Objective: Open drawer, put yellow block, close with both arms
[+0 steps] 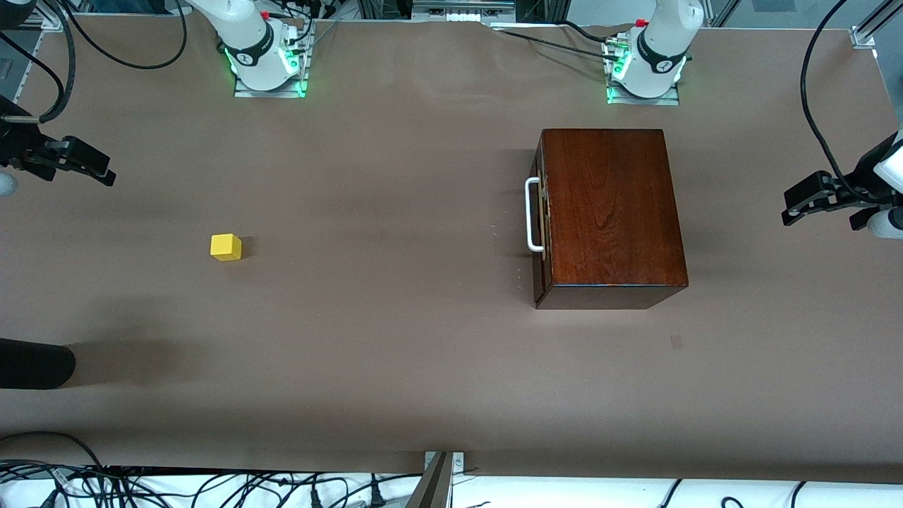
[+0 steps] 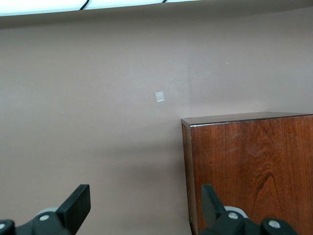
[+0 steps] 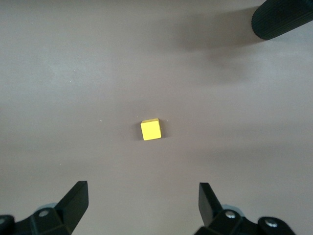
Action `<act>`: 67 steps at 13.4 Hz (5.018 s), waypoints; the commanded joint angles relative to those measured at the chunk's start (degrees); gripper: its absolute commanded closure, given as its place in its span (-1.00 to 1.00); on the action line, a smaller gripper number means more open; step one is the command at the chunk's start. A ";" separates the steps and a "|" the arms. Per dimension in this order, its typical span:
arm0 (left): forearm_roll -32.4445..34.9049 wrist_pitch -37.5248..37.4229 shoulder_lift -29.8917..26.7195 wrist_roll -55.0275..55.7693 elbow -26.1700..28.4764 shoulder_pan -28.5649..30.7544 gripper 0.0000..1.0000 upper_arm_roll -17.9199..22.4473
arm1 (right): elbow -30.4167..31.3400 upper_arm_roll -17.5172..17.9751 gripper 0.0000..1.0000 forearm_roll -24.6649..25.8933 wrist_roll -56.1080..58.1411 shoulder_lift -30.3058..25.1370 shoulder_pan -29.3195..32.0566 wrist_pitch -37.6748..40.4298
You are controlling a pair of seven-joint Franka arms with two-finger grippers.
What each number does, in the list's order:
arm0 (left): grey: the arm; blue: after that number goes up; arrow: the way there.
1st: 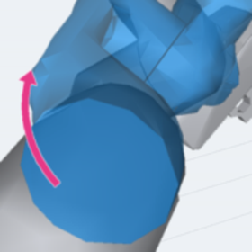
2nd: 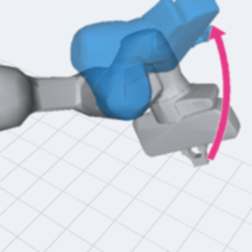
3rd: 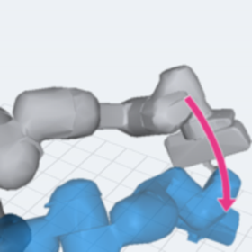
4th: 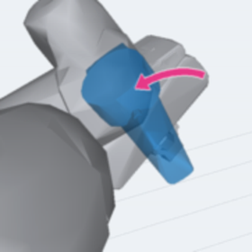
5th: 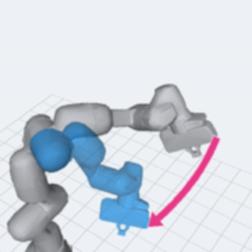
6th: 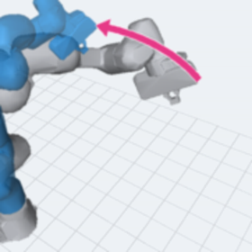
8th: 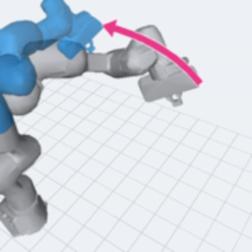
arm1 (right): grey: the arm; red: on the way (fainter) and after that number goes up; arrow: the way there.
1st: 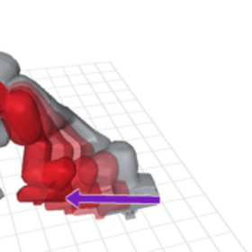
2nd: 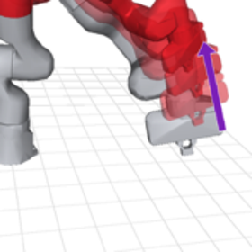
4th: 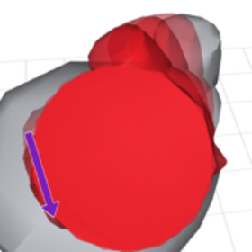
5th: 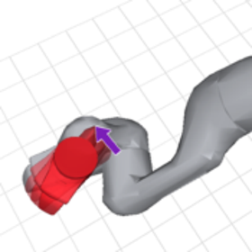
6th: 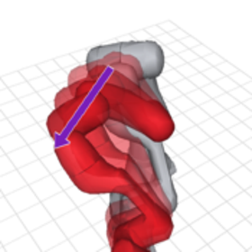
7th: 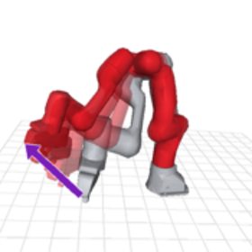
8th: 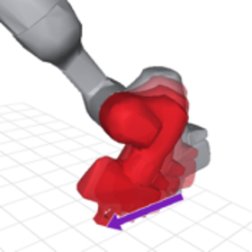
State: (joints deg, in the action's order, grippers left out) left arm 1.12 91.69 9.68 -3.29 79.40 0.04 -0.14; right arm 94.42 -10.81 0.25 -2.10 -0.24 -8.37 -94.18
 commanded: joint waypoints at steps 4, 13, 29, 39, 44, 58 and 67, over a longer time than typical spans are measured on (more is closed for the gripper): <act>-1.73 0.77 -0.19 -3.12 -0.21 0.58 -1.00 0.49 | -1.78 0.18 -1.00 0.28 -0.54 0.86 0.54 0.58; -1.82 0.59 -0.10 -2.86 -0.12 0.49 -1.00 0.49 | -2.04 0.18 -1.00 0.28 -0.54 0.86 0.54 0.58; -1.91 0.77 -0.01 -2.60 -0.21 -0.39 -1.00 0.14 | -2.04 0.27 -1.00 0.01 -0.54 2.44 0.37 0.14; -1.65 0.16 0.78 -0.67 -0.56 -5.73 -1.00 -0.30 | -1.96 0.18 -1.00 0.19 0.52 2.53 0.46 0.31; -1.38 -0.99 2.36 14.07 -0.65 -16.45 -1.00 -0.39 | -1.96 0.18 -1.00 0.19 0.69 3.41 0.37 0.14; 5.28 -0.37 18.00 44.59 -1.45 -41.42 -1.00 -0.48 | -1.52 0.18 -1.00 0.37 0.69 4.37 0.46 -0.13; 10.39 8.76 23.63 46.80 5.05 -43.63 -1.00 -0.57 | -1.43 -0.79 -1.00 0.19 2.36 4.81 1.16 -0.30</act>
State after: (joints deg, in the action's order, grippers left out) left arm 9.15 98.40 34.17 43.08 81.91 -43.22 -1.10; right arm 93.75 -11.79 0.26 -0.84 4.08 -7.77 -94.41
